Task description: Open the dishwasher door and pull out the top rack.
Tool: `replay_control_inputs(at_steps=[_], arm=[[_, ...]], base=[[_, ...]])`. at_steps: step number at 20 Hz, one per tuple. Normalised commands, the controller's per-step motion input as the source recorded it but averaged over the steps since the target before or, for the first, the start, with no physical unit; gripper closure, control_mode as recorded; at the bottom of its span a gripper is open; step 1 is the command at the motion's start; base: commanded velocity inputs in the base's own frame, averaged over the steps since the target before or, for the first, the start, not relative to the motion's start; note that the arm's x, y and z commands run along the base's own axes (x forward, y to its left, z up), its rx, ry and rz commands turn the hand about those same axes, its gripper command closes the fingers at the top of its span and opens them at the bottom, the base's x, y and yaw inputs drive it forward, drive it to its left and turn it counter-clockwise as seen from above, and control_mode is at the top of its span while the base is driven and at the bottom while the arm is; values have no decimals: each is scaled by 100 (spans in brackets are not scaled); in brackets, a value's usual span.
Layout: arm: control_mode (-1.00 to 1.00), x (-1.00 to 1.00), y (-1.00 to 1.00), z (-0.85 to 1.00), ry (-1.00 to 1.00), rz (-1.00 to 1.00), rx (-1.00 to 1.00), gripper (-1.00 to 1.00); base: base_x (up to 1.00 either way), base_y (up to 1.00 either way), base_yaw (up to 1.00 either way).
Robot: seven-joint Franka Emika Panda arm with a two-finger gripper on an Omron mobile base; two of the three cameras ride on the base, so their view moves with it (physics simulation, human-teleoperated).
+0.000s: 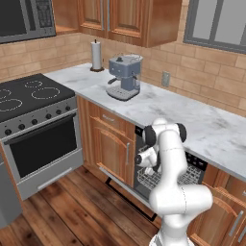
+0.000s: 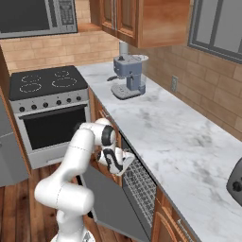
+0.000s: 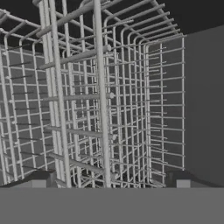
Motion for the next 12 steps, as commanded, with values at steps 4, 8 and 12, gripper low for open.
replay_control_inputs(at_steps=[4, 8, 12], arm=[[-100, 31, -21, -33, 2, 0, 0, -100], [-100, 32, -17, -35, 4, 0, 0, -100], [-100, 36, -15, -33, 5, 0, 0, -100]], base=[[0, 0, 0], [0, 0, 0], [0, 0, 0]])
